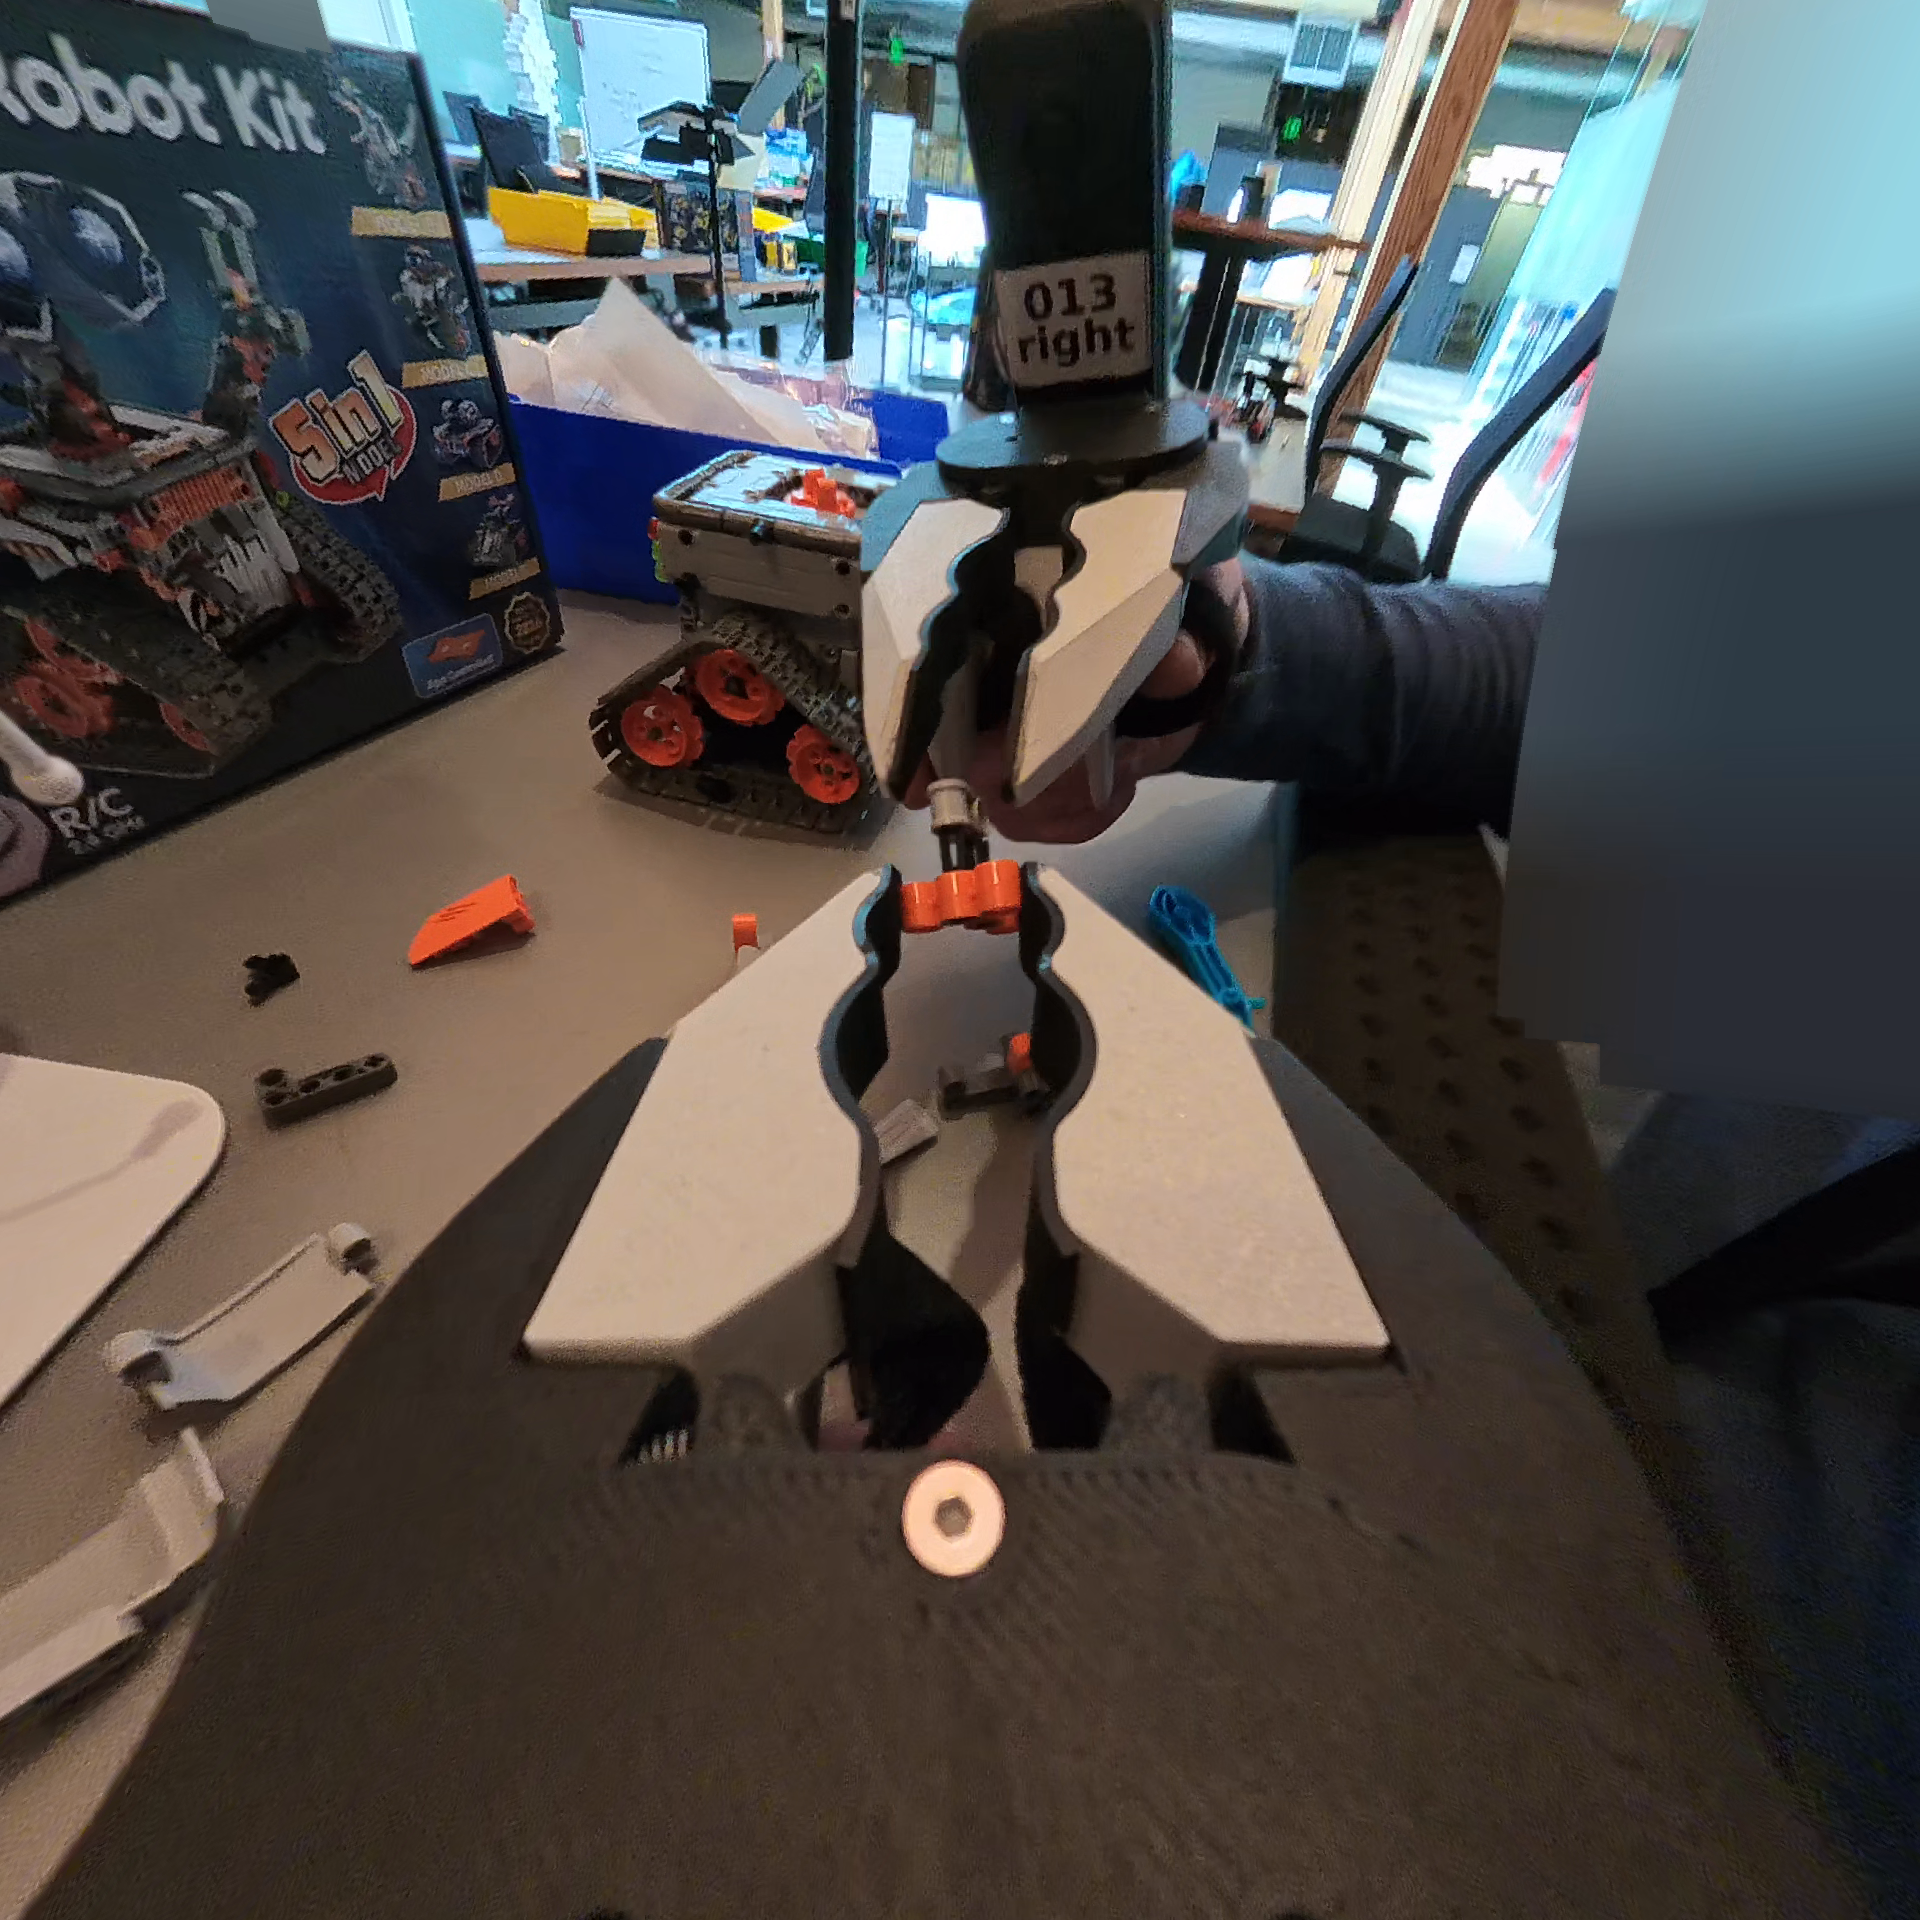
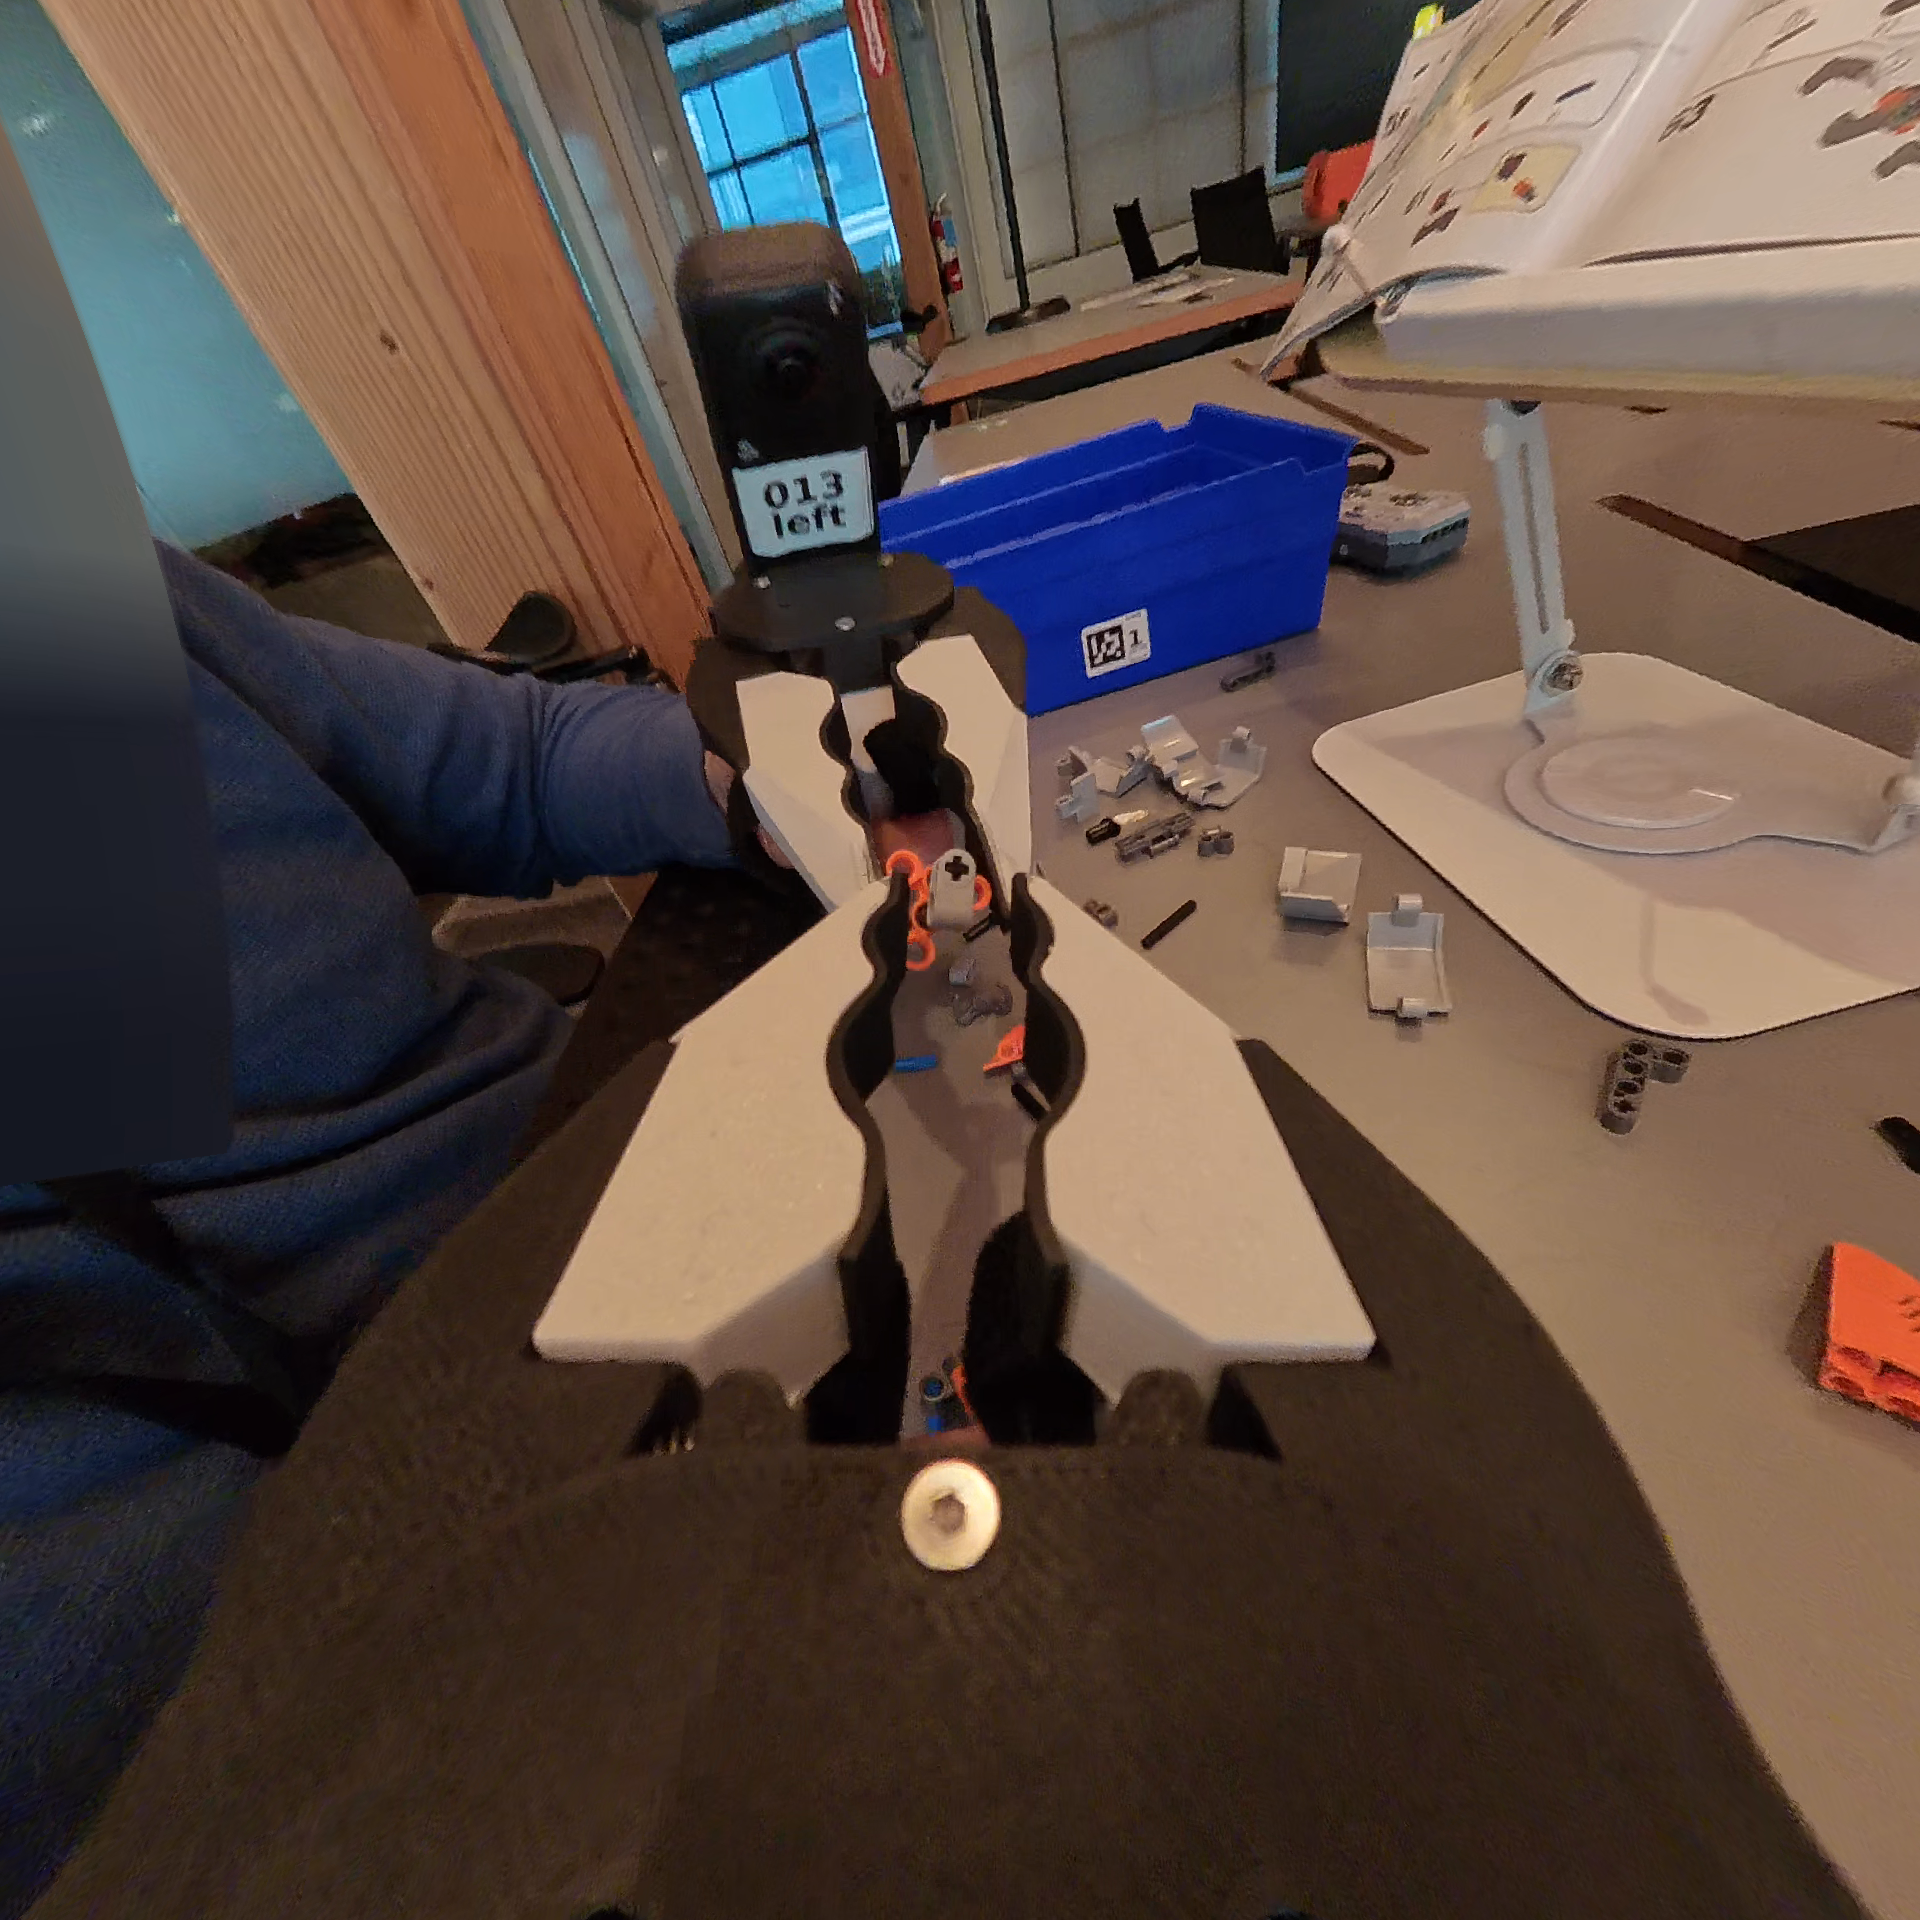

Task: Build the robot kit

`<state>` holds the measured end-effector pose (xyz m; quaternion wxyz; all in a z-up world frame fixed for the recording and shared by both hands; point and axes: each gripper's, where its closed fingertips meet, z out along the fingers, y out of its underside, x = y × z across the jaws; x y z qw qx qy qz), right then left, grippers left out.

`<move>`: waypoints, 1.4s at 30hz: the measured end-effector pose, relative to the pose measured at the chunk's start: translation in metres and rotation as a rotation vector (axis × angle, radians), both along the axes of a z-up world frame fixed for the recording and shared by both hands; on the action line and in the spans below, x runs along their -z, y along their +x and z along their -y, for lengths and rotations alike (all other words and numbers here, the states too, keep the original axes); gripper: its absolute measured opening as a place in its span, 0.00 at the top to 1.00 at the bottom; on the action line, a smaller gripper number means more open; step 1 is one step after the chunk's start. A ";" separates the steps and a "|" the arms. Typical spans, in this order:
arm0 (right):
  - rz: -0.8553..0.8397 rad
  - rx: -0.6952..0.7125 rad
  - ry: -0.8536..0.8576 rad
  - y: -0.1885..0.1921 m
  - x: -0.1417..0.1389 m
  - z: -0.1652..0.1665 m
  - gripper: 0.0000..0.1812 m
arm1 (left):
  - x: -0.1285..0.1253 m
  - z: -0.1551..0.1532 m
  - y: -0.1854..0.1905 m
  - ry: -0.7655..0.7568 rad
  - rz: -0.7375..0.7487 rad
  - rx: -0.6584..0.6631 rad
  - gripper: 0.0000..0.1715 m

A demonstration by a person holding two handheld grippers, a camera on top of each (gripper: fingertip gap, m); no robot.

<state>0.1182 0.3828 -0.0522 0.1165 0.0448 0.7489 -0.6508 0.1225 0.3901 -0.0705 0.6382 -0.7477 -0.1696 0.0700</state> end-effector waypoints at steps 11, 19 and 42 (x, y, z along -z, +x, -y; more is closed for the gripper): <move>-0.158 -0.010 0.000 0.013 0.002 0.005 0.97 | 0.000 -0.002 0.008 -0.078 -0.142 0.001 0.88; -0.192 -0.072 0.000 0.022 0.004 0.003 0.98 | 0.002 -0.002 0.016 -0.103 -0.177 0.040 0.88; -0.382 -0.152 0.460 0.026 0.095 -0.003 0.97 | 0.045 0.026 0.010 -0.275 -0.140 -0.020 0.88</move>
